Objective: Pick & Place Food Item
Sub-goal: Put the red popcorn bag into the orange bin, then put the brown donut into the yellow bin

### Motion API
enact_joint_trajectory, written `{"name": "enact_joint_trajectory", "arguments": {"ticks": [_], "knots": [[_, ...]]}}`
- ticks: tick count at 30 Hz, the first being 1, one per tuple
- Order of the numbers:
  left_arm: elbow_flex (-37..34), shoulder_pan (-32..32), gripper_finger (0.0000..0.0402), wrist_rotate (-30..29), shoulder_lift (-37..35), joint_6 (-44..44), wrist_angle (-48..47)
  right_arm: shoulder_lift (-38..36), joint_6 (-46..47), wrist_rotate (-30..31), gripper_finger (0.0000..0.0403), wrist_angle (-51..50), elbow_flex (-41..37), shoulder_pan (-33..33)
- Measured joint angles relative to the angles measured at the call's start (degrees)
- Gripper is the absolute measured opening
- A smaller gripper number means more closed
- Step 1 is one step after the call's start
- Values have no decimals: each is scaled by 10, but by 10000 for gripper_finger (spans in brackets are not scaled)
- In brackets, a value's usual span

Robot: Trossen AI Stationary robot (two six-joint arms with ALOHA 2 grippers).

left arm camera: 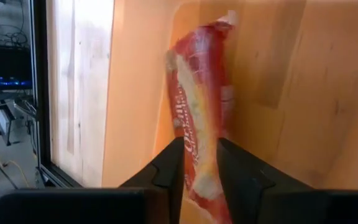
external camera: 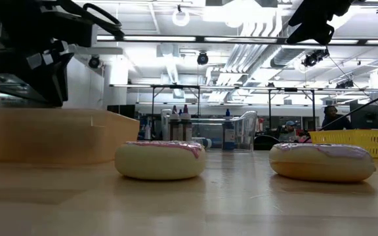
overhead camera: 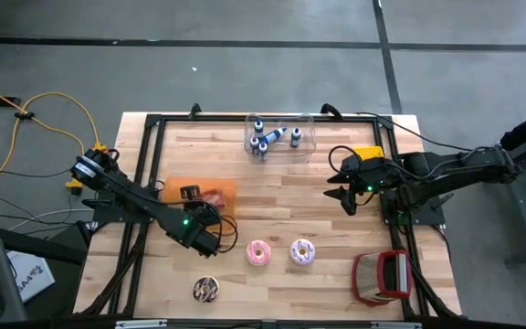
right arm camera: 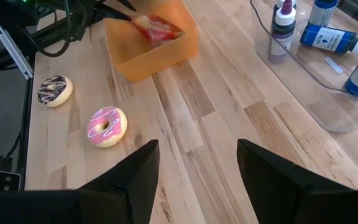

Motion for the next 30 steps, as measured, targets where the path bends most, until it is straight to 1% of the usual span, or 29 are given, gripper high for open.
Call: {"name": "enact_joint_trajectory", "arguments": {"ticks": [4,11,22,26,30], "knots": [[0,7,98,0,0,1,-5,0,0,0,204,0,0,0],[6,12,100,1,-6,1,-2,0,0,0,204,0,0,0],[66,12,100,0,-49,2,5,0,0,0,204,0,0,0],[84,12,100,0,-57,42,36,0,0,0,204,0,0,0],[100,12,100,1,-57,113,79,0,0,0,204,1,0,0]]}}
